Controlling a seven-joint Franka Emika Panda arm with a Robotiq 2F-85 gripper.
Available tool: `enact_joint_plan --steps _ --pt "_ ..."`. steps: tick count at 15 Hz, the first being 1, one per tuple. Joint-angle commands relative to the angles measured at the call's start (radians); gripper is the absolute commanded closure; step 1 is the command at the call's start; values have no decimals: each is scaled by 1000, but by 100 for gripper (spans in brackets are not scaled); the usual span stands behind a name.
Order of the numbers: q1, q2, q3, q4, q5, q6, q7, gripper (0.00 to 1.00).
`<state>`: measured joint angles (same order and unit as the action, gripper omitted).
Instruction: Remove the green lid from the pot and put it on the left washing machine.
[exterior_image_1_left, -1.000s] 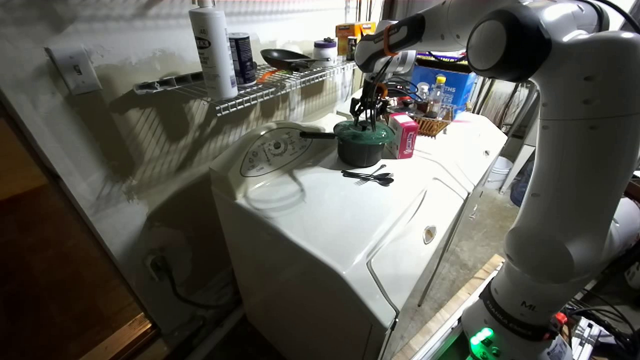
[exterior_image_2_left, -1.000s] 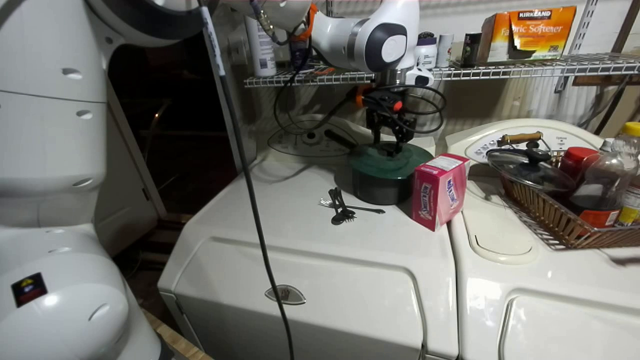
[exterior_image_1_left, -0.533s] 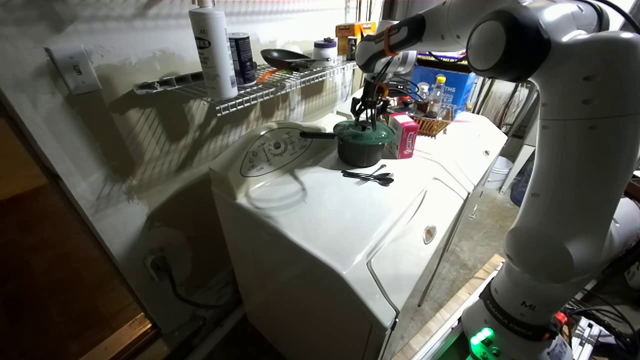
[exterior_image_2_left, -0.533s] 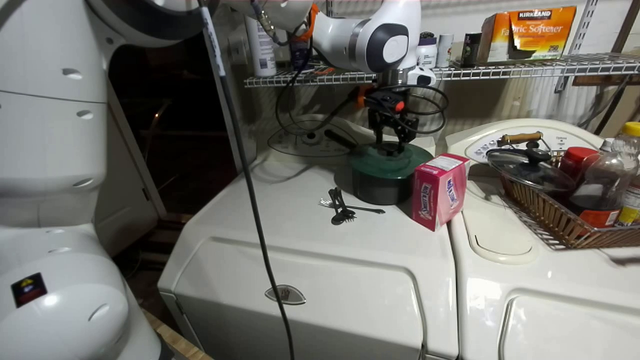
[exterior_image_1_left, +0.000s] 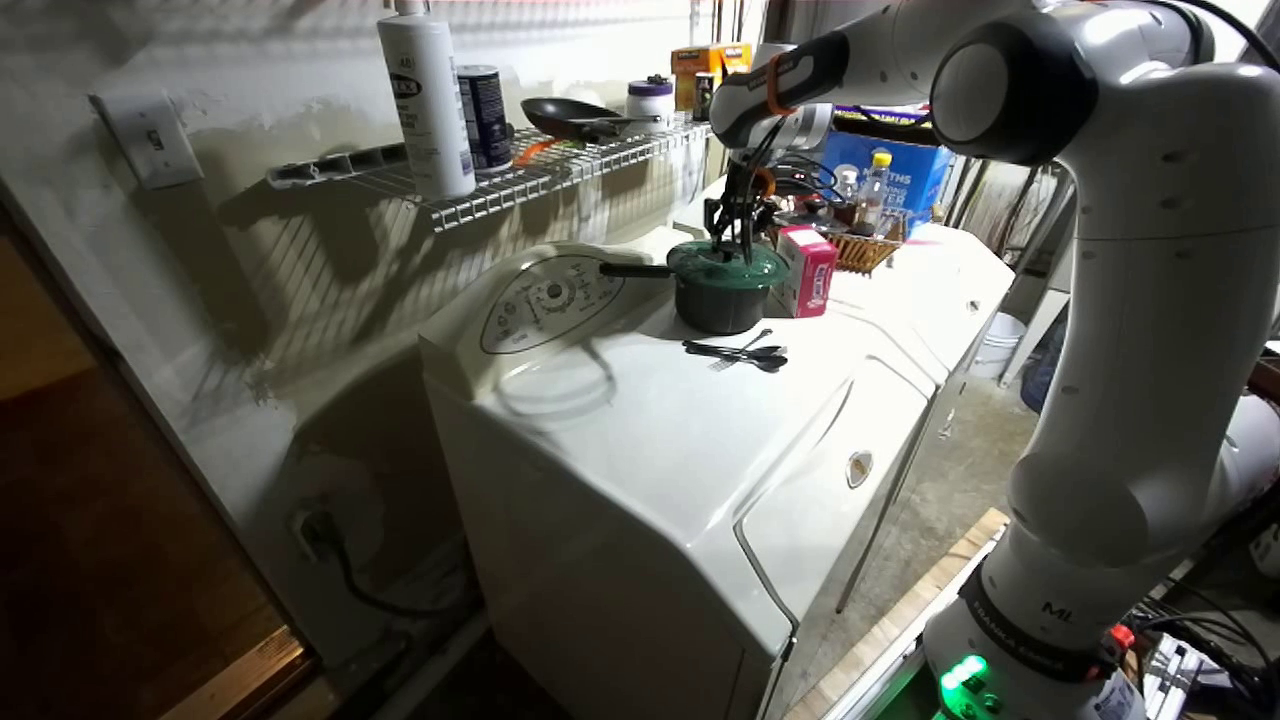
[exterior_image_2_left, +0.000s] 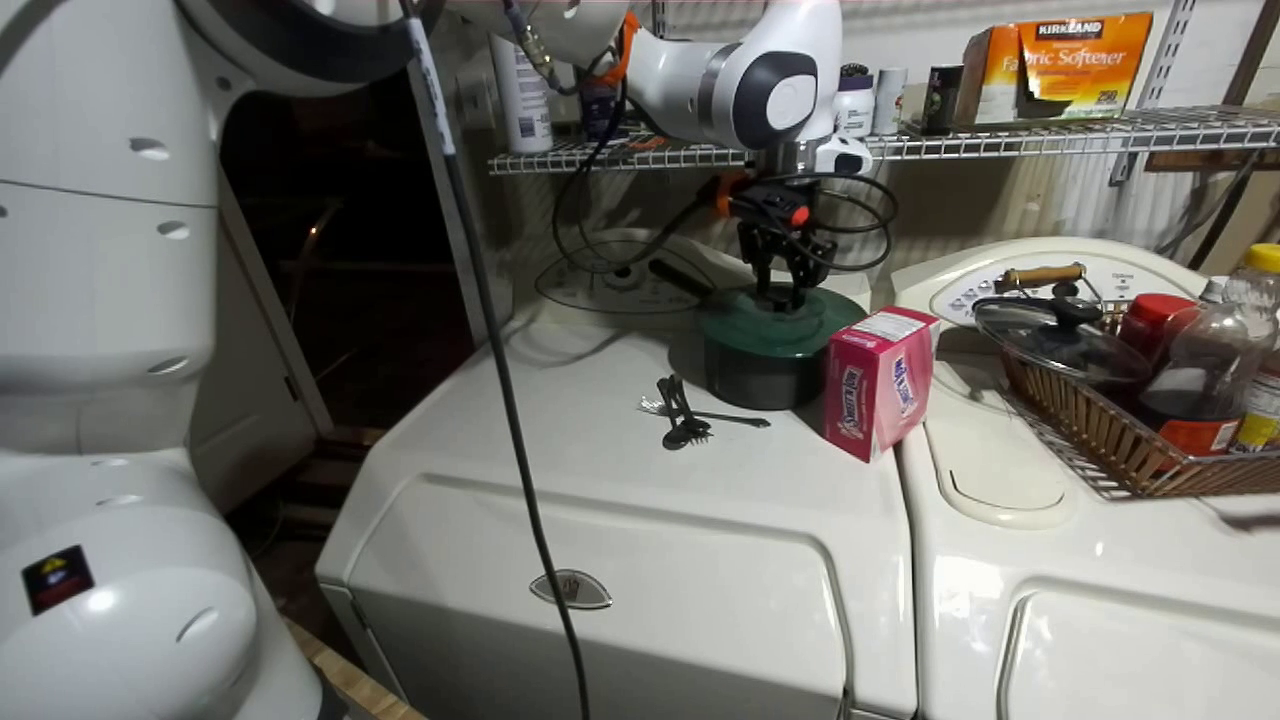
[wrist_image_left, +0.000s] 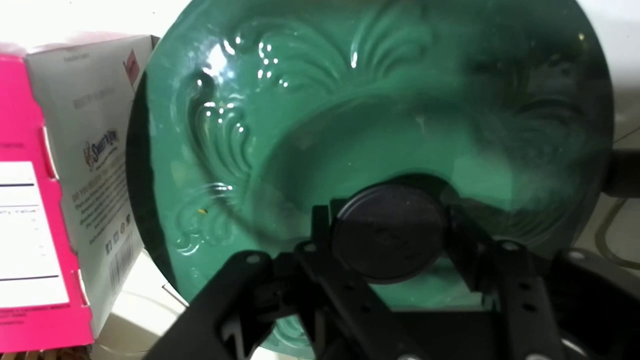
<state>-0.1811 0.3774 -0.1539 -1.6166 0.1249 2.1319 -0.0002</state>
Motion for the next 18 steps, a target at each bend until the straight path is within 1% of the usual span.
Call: enact_joint_plan --steps 1,6,12,17,18 --pt "-1 6 5 12 -27 2 9 66" --pt "19 -94 4 -51 -71 -30 3 66" --pt "48 -211 14 -148 -136 10 -2 66" --pt "65 -321 20 -216 -189 12 -9 66" --pt "63 -352 26 -239 -177 -5 -28 66"
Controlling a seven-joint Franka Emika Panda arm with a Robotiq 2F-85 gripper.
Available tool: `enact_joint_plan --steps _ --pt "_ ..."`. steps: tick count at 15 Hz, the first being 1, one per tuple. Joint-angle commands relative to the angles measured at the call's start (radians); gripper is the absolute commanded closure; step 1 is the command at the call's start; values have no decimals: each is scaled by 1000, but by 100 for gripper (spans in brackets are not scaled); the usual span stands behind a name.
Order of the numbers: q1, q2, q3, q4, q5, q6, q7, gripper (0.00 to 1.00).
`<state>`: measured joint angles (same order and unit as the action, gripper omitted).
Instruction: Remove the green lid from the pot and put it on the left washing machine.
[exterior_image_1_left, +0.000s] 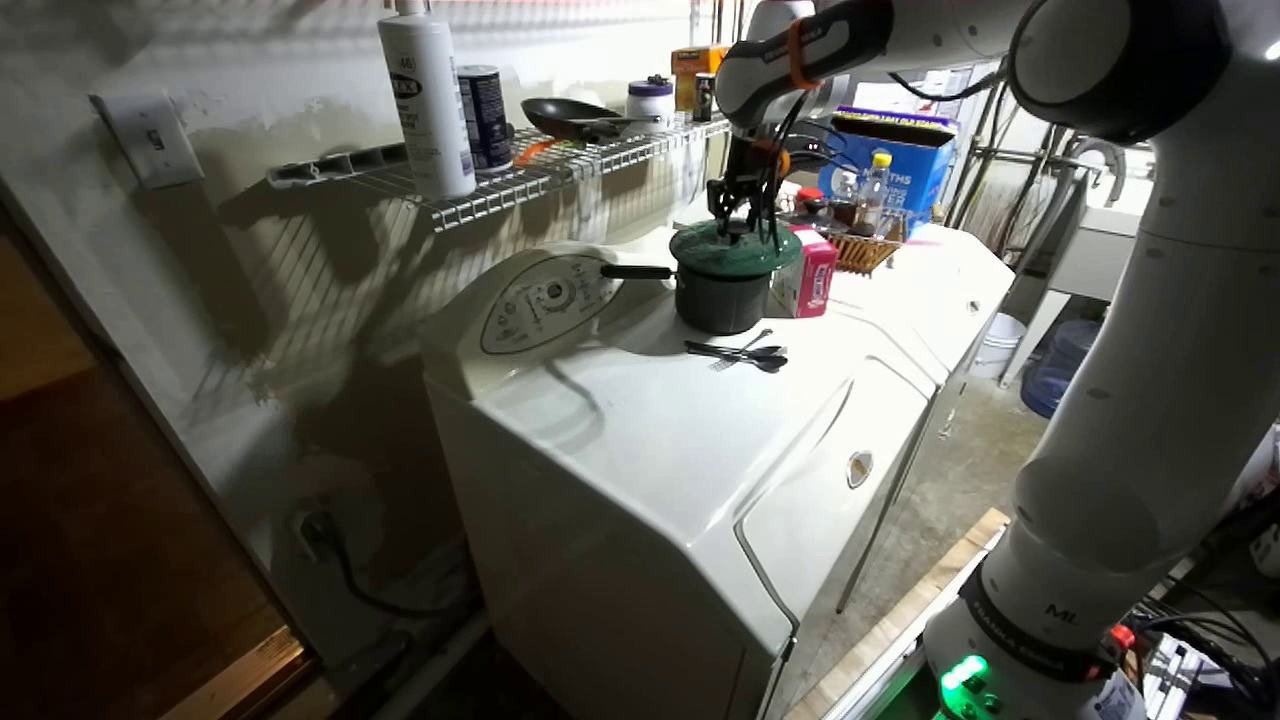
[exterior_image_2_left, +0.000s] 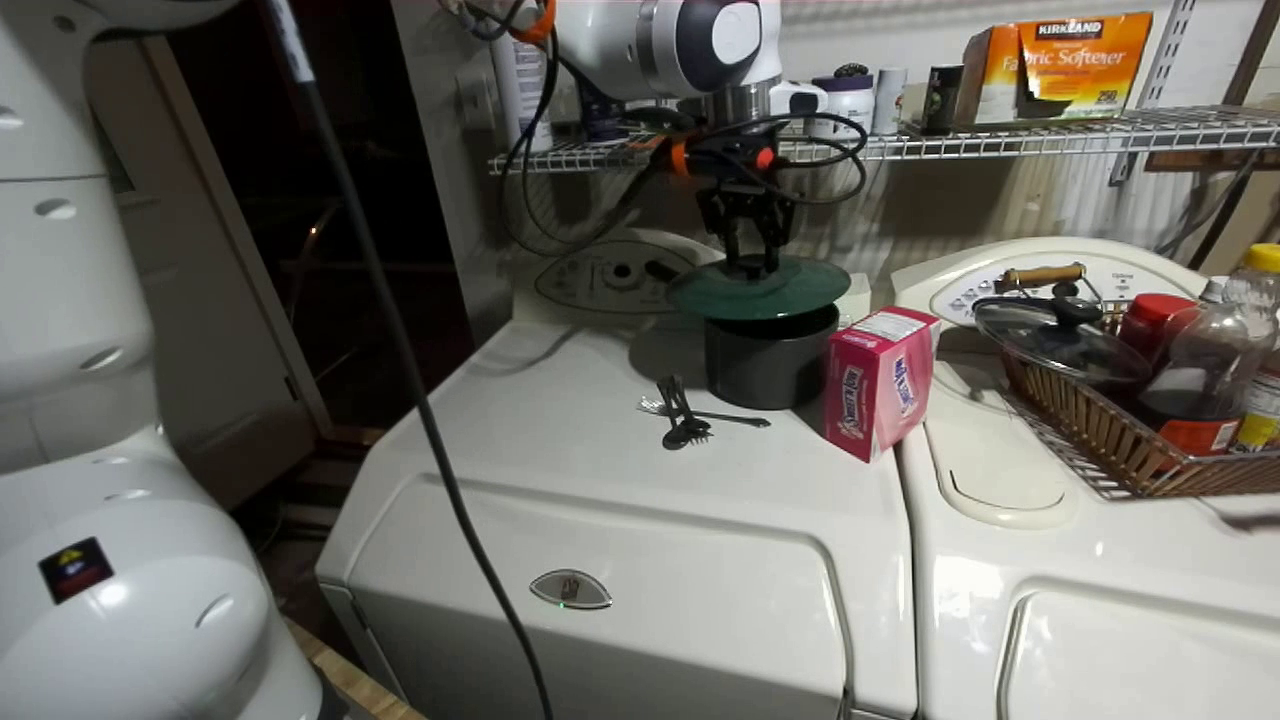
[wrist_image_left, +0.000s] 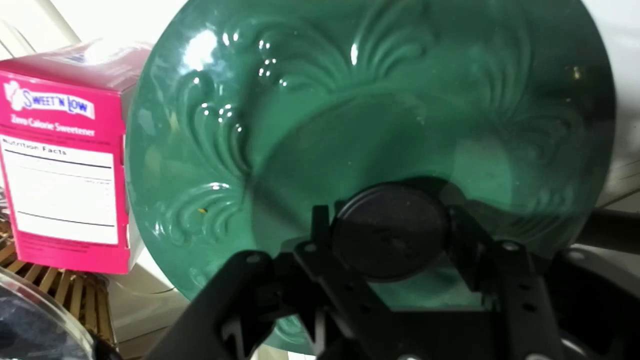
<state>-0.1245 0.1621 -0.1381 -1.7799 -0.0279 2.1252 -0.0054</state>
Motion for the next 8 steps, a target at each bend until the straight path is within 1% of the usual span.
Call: enact_joint_plan --steps 1,5,8 --pt "7 -166 14 -102 -21 -6 -37 66" --pt "21 -274 37 -206 11 -69 -141 66" --pt "44 -348 54 -286 14 -71 -207 66"
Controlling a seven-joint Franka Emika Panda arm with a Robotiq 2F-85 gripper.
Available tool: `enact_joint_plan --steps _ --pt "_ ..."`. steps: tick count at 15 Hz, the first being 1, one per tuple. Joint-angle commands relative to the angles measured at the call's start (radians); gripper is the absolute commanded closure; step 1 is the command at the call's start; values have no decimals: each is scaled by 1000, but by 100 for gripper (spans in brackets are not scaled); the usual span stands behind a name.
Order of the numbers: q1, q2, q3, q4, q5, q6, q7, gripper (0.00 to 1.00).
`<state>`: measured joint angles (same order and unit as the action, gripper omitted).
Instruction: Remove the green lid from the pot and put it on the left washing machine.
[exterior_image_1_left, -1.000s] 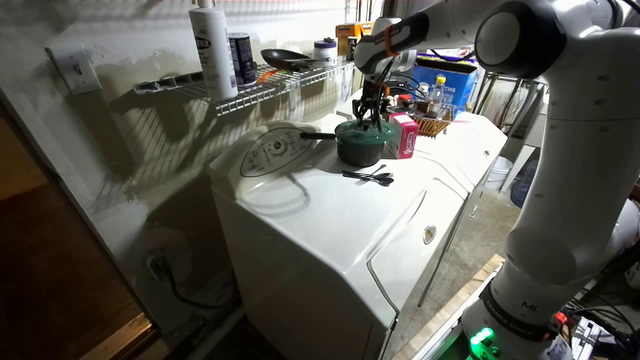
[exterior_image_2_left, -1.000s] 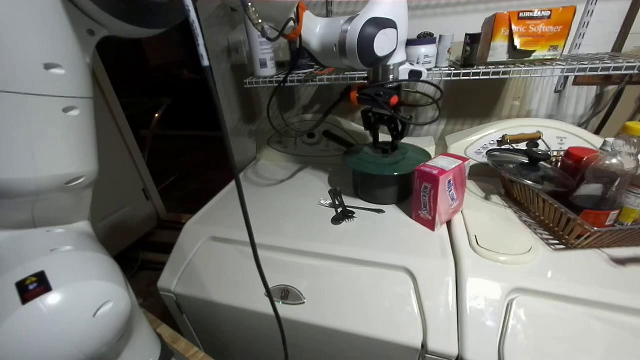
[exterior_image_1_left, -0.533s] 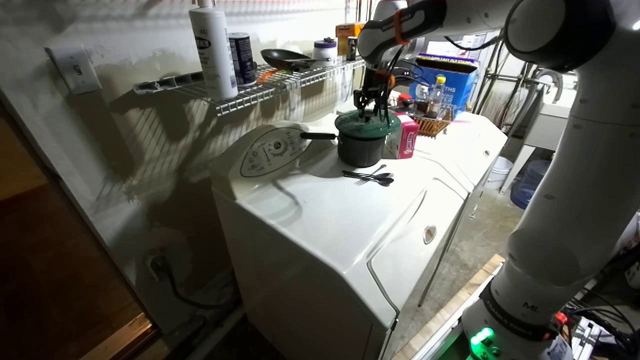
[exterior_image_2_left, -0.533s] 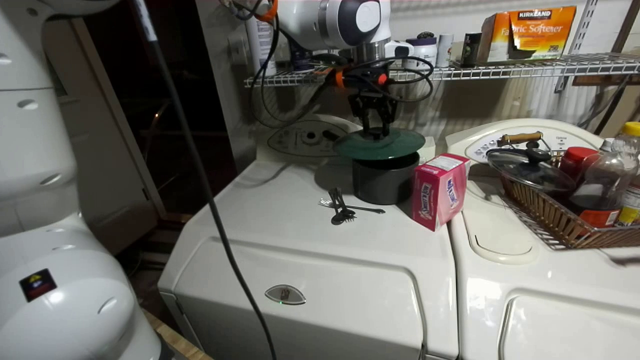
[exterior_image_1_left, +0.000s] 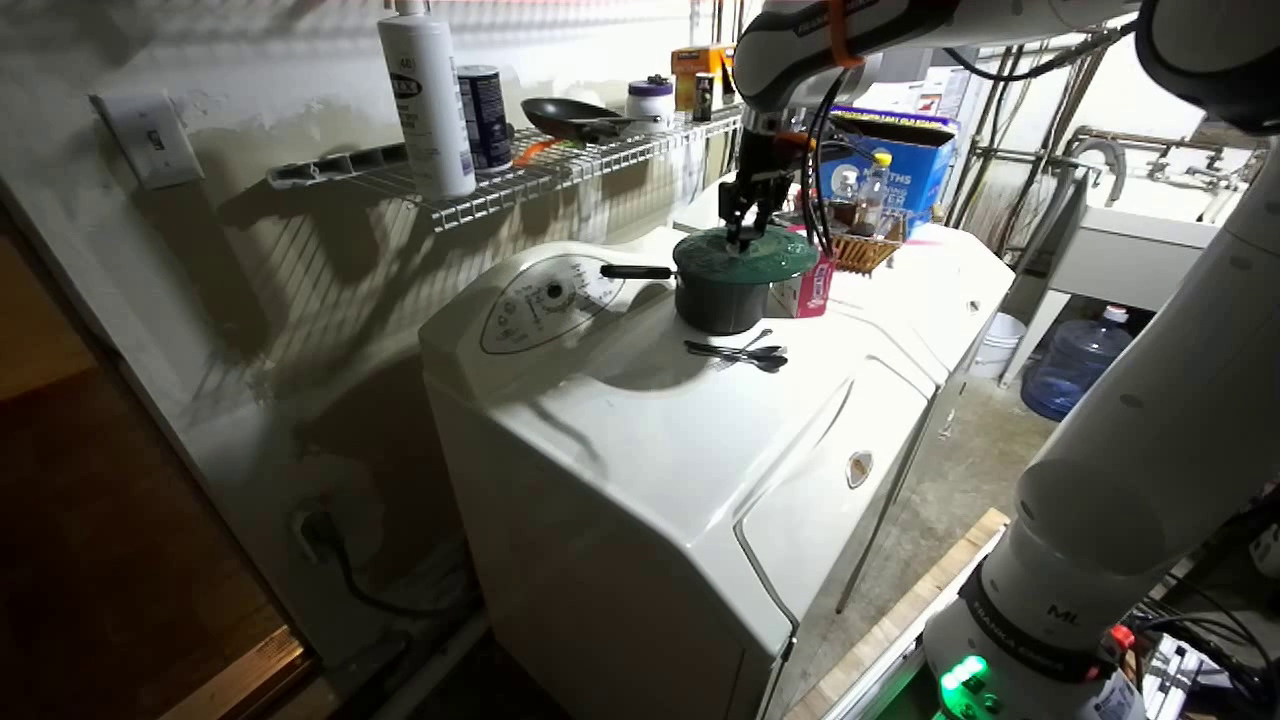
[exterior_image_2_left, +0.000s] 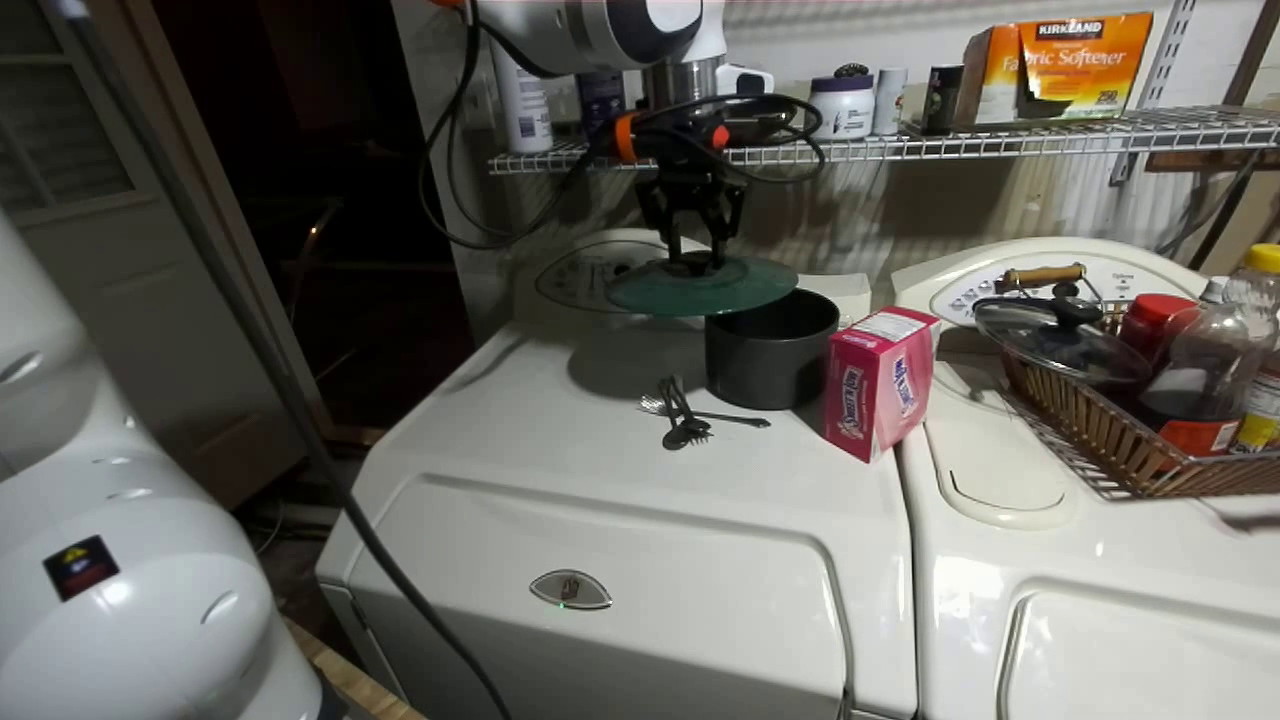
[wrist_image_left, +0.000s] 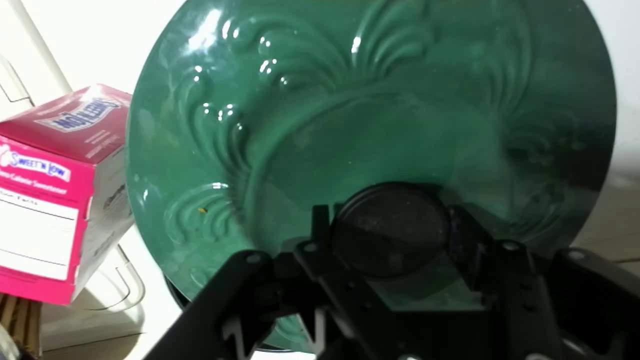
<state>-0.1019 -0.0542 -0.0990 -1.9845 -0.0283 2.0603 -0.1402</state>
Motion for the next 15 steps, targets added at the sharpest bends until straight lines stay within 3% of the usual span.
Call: enact_joint_plan --steps 1,10,11,15 --pt "31 -150 21 -104 16 -2 -93 66" --pt "150 -278 64 -257 89 -26 -222 66" --pt "131 -197 66 -240 38 -5 -168 41" --pt "152 -222 70 -269 64 -7 -188 41"
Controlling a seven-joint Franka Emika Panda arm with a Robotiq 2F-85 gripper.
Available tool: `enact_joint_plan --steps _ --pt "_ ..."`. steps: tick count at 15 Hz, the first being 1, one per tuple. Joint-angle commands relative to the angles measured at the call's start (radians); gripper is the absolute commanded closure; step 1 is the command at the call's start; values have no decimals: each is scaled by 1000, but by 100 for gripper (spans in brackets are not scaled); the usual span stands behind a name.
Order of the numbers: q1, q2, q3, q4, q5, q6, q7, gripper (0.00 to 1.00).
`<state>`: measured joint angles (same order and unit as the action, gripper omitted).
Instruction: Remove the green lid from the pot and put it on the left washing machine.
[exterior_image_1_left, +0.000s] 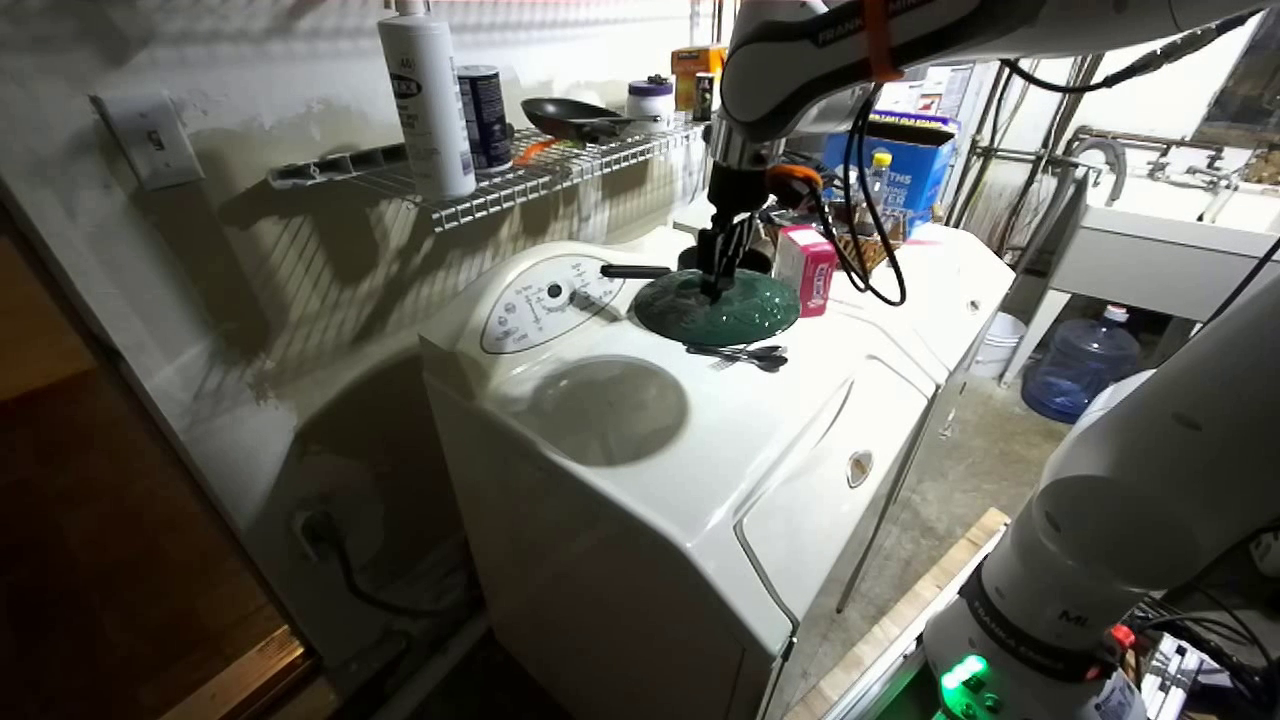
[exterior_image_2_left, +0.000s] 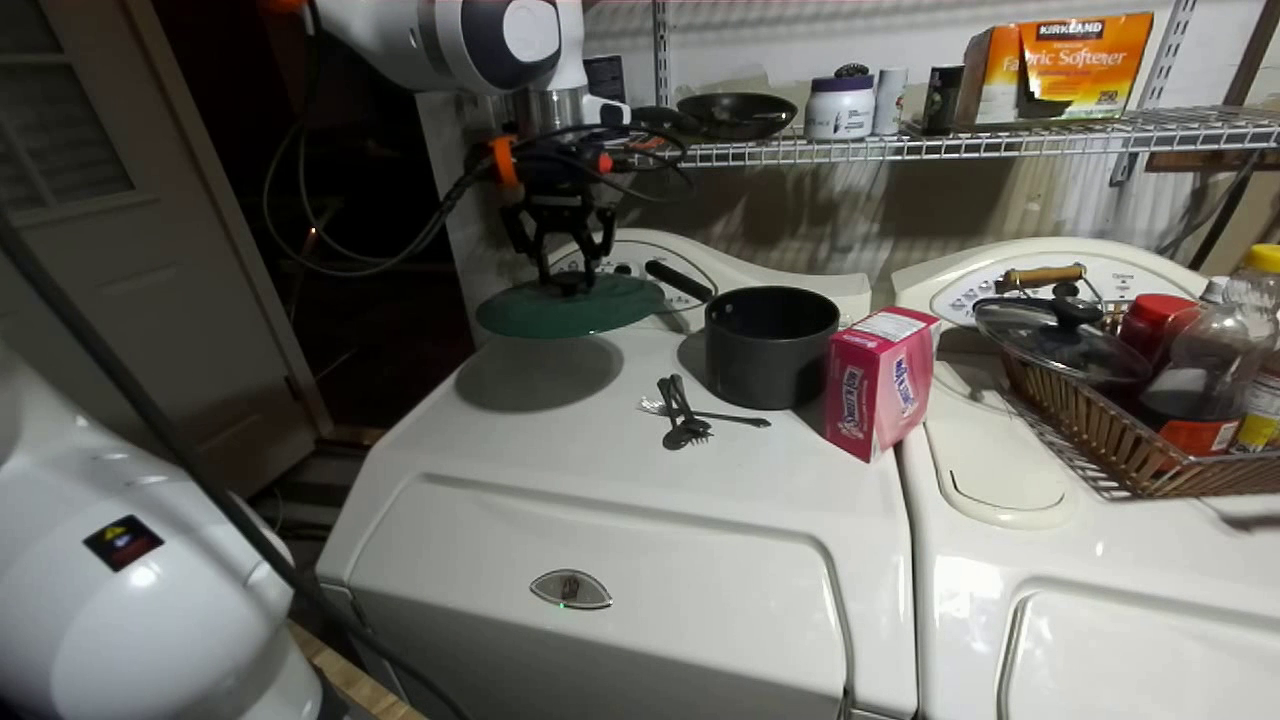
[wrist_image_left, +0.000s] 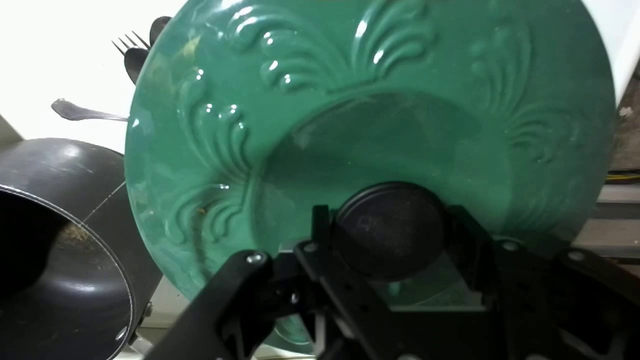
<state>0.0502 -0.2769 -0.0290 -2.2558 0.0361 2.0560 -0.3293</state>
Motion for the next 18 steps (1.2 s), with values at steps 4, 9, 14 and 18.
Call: enact_joint_plan --steps 4,9,14,18 --pt "-1 -1 -2 2 0 -3 -4 41" --pt "16 18 14 -5 -10 22 -26 66" --pt "59 115 69 25 -63 38 -108 66" --pt "66 189 98 60 -119 110 -112 66"
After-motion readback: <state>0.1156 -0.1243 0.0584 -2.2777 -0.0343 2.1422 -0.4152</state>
